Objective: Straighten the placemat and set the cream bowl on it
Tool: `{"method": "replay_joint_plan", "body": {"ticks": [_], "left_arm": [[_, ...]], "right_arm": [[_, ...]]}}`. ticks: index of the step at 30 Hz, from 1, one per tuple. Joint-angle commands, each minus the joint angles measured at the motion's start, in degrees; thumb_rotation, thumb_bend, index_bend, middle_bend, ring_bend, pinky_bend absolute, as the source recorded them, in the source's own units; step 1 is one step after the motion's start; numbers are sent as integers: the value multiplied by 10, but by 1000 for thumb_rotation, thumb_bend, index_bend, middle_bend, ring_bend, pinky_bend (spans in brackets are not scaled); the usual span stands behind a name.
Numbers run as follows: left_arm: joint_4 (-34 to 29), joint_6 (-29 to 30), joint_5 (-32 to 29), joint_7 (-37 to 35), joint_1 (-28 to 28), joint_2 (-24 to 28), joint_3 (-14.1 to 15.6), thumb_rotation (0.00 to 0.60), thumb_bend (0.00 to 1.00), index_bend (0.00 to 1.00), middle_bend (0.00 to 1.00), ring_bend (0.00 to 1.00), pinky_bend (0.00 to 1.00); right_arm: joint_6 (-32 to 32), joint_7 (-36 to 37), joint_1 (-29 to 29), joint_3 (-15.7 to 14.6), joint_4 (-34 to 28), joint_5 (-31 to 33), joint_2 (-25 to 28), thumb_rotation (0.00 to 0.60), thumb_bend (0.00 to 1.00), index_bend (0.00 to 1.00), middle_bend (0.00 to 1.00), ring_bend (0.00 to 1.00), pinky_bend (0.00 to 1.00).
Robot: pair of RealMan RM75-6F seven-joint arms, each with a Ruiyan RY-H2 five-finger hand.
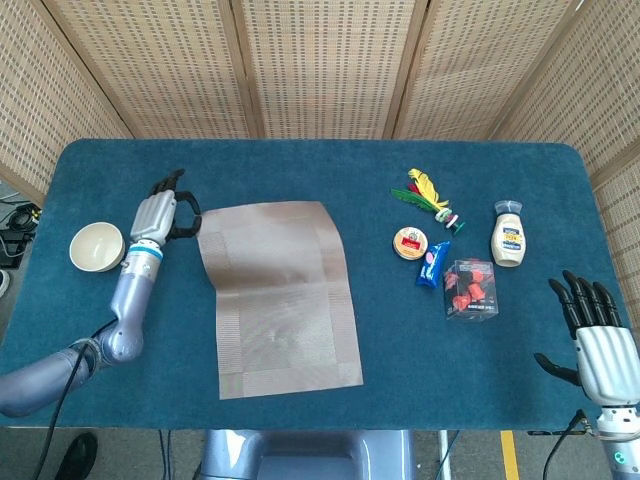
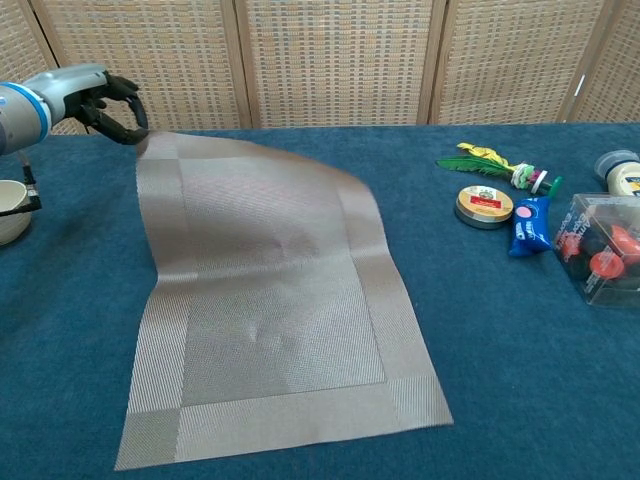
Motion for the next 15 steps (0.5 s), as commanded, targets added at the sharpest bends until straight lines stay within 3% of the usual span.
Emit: {"method": "replay_joint_plan", "body": {"ticks": [1,2,3,4,6,7,11,15], "left_arm": [[19,-27,-43,32,0,10,9,600,773,827,0,0,0],[18,-28,-47,34,3,14,12,600,737,792,0,0,0],[16,-27,-50,36,8,21,16,600,590,655,0,0,0],[12,-27,-49,36,14,27,20,600,363,415,0,0,0],[-17,-44,-35,29,36,63,39,600,47,67,0,0,0],[-35,-49,-23,19,45,81,41,600,0,0,0,0,0],[-91,6,69,-46,90,120,40,600,0,0,0,0,0],[-167,90,158,-62,147,178,69,600,0,0,0,0,0]], "right_arm": [[-4,-5,2,-1,1,1,-2,600,0,0,0,0,0],[-5,-6,2,-1,1,1,-3,600,0,0,0,0,0],[-6,-9,3,-2,1,1,-4,600,0,0,0,0,0],[-8,-10,3,-2,1,1,-5,600,0,0,0,0,0],[-12,-14,5,-4,1,-1,-7,600,0,0,0,0,0],[-13,-16,6,-4,1,-2,-8,600,0,0,0,0,0],[-15,-21,8,-6,2,-7,-12,600,0,0,0,0,0],[-29,-25,17,-13,13,-20,-20,600,0,0,0,0,0]]}}
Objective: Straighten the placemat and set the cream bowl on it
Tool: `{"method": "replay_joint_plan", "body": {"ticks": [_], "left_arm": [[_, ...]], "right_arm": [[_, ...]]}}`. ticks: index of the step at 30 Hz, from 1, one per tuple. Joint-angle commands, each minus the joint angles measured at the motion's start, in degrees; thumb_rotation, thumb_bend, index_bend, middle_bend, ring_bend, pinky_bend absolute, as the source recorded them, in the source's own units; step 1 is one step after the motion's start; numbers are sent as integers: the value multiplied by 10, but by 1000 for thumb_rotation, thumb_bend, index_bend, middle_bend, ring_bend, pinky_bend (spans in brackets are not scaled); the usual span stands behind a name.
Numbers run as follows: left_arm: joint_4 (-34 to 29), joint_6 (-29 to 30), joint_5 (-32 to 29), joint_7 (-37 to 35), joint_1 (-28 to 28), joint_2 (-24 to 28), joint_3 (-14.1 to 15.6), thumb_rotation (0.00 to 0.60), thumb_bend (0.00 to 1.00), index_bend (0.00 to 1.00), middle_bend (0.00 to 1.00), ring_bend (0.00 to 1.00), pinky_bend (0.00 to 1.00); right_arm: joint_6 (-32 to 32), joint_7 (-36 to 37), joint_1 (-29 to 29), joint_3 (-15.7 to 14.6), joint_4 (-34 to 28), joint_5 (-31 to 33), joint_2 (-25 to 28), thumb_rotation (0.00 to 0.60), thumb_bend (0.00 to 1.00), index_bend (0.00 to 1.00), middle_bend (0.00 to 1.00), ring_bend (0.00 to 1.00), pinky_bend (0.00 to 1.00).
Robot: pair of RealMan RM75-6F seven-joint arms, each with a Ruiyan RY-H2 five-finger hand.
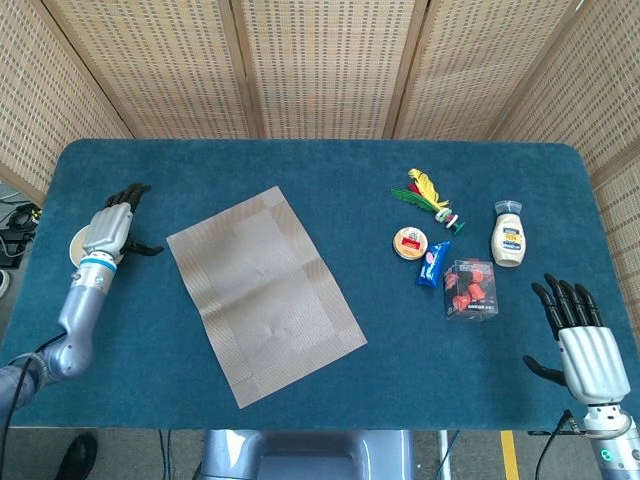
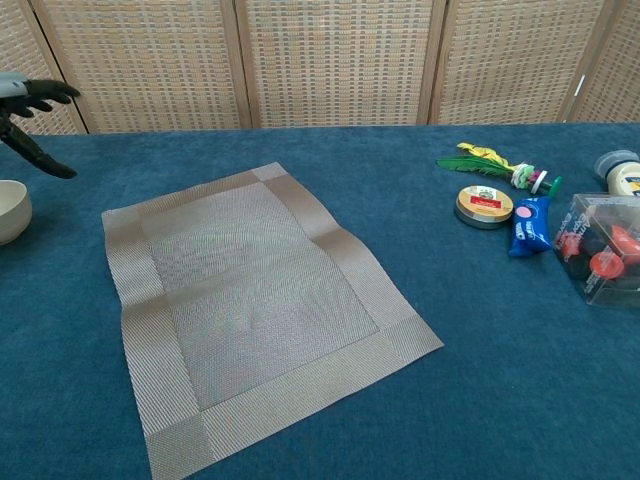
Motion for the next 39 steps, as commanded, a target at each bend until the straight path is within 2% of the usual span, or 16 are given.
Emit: {"method": "replay_joint_plan", "body": {"ticks": [1,5,8,11,16,23,30,39], "left_arm": [[-103,102,95,-22,75,79,35,600,0,0,0,0,0],[-217,156,98,26,126,153,66,600,0,0,0,0,0],[-291,229,108,57,172,190,85,600,0,0,0,0,0],[-333,289,125,87,207,207,103,600,0,0,0,0,0],[-381,349,147,129,248,225,130,600,0,0,0,0,0],[-394,400,212,146,278,229,151,600,0,0,0,0,0],[-387,397,234,128,286,232,153,600,0,0,0,0,0],[-376,373,234,126,283,232,152,600,0,0,0,0,0]], "right_arm": [[-12,-4,9,-6,12,-15,-7,600,0,0,0,0,0],[-33,5,33,-16,44,-55,-17,600,0,1,0,0,0],[-63,34,64,-28,68,-97,-22,600,0,3,0,0,0],[-88,50,96,-34,84,-130,-31,600,0,9,0,0,0],[-131,69,147,-35,102,-165,-64,600,0,48,0,0,0],[-193,75,222,-22,124,-185,-132,600,0,104,0,0,0],[-281,15,282,0,141,-148,-207,600,0,105,0,0,0],[-343,-56,327,29,189,-83,-288,600,0,123,0,0,0]]}}
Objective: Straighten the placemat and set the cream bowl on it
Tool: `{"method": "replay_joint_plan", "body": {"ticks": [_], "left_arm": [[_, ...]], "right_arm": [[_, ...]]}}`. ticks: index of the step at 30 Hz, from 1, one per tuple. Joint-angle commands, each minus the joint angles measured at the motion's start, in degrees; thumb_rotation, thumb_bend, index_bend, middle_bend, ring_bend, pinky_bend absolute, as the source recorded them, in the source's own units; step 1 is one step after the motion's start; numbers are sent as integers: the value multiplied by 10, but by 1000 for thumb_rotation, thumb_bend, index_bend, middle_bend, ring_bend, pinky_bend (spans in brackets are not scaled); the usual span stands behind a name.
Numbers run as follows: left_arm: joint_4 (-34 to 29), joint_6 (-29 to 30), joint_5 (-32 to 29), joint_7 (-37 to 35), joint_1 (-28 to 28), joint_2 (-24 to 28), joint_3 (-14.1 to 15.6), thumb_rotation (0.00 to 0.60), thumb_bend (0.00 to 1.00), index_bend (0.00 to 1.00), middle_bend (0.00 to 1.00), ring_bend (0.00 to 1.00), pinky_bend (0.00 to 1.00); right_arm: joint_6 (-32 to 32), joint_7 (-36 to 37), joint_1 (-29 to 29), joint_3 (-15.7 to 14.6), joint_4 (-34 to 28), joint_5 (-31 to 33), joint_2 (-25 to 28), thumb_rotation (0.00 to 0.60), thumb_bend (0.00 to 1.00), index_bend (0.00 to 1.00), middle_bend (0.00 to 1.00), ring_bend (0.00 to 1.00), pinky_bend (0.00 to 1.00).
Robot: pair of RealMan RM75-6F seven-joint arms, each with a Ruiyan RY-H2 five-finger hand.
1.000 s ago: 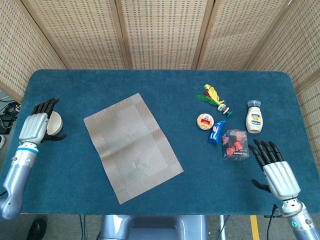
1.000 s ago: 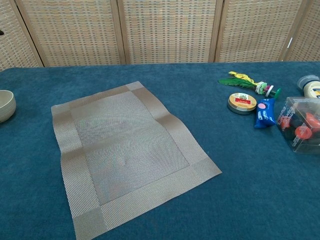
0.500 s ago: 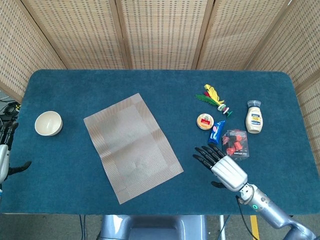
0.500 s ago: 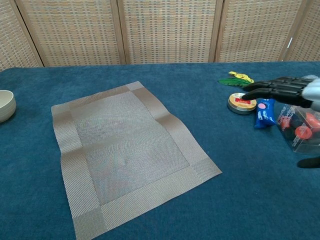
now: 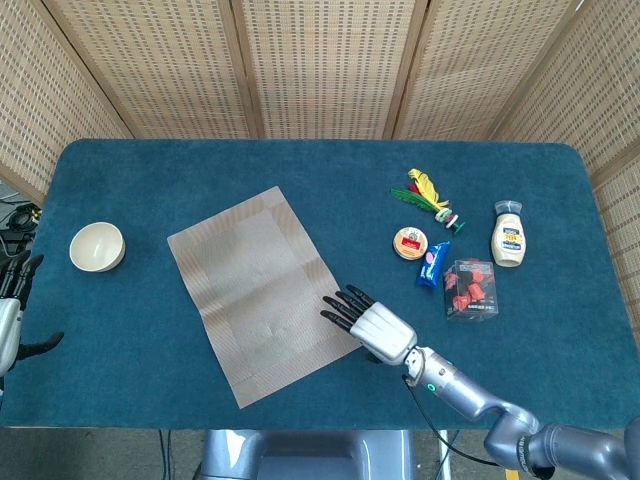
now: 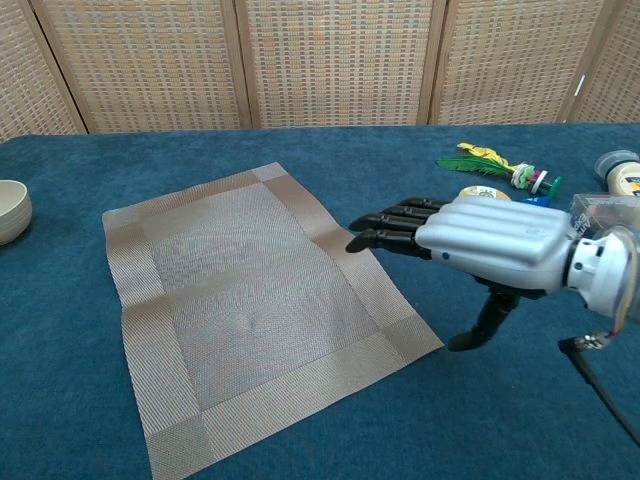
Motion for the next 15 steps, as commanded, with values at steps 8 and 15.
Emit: {"method": "replay_joint_plan", "body": {"ticks": [8,15], "left_arm": [[7,-11,-5,-7,0,0,-7,600,0,0,0,0,0],[7,-15,-6,-9,0,0,-10,600,0,0,0,0,0]], "right_arm": [[-30,-28,32,-1,41,41,-44,600,0,124,0,0,0],[-25,-26,34,-20,39,42,-42,600,0,128,0,0,0]]}}
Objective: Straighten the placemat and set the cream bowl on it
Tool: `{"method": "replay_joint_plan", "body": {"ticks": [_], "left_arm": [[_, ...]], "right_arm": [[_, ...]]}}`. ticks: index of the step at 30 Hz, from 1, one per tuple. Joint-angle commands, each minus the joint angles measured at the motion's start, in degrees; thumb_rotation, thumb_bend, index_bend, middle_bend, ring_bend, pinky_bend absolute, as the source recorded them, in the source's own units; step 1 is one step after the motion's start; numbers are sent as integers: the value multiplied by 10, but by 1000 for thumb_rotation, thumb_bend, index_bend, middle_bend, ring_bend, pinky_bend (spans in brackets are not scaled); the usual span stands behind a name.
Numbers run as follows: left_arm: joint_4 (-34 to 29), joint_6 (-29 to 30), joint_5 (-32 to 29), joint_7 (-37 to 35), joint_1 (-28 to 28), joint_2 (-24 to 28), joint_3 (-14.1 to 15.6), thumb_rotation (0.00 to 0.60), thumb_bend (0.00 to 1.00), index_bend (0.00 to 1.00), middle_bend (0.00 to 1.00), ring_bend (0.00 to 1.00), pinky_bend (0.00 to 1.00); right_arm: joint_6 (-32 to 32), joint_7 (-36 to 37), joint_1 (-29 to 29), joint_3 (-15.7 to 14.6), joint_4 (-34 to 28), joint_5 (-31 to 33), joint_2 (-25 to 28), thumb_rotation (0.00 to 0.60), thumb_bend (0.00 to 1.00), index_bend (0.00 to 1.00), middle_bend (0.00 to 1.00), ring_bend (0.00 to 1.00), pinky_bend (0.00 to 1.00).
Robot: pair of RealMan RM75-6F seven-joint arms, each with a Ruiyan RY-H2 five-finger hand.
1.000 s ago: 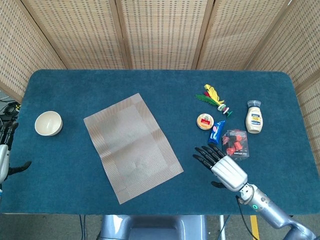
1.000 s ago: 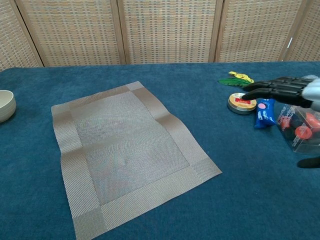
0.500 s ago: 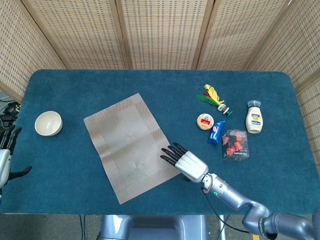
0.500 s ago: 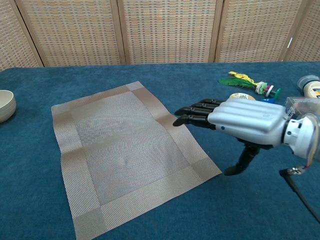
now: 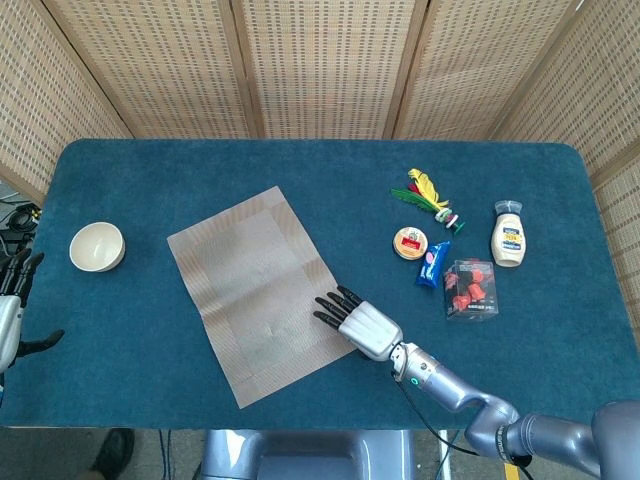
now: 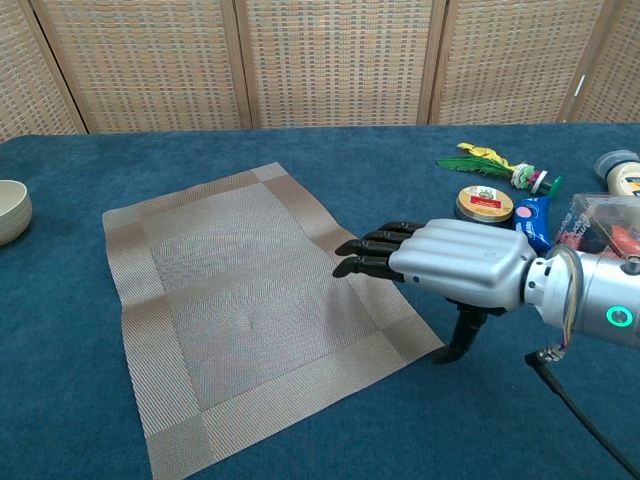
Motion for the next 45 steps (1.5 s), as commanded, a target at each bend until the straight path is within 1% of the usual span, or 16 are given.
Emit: {"method": "replay_joint_plan", "body": {"ticks": [1,12,24,26,29,31,34,37,39,43,45], "left_arm": [[-1,-1,1,0,0,0,0,600,0,0,0,0,0],[2,2,7,-5,6,-1,-4,600,0,0,0,0,0],[9,-2,4,-11,5,-3,-11,600,0,0,0,0,0],[11,-5,4,-12,5,-3,-12,600,0,0,0,0,0],[12,-9,3,-13,4,-4,-12,600,0,0,0,0,0],[13,-9,3,-13,4,-4,-13,600,0,0,0,0,0],[13,-9,6,-14,4,-4,-13,600,0,0,0,0,0],[14,-11,8,-16,4,-3,-12,600,0,0,0,0,0],[14,-11,9,-16,4,-3,-12,600,0,0,0,0,0],[13,-12,10,-17,5,-2,-12,600,0,0,0,0,0],[13,-13,11,-18,5,-2,-12,600,0,0,0,0,0]], "right_arm": [[5,-2,1,-7,0,-1,0,600,0,128,0,0,0],[15,0,6,-23,45,10,-27,600,0,128,0,0,0],[19,-6,21,-16,72,24,-59,600,3,138,0,0,0],[29,-8,22,-14,82,22,-67,600,39,143,0,0,0],[36,-8,23,-16,90,20,-74,600,172,147,0,0,0],[40,-6,23,-17,92,19,-76,600,278,151,0,0,0],[50,4,25,-17,89,17,-75,600,380,159,0,0,0],[52,9,26,-19,89,17,-73,600,457,163,0,0,0],[52,12,27,-20,88,18,-71,600,484,163,0,0,0],[49,12,30,-25,87,18,-66,600,497,165,0,0,0],[43,10,32,-27,87,21,-63,600,508,187,0,0,0]]}}
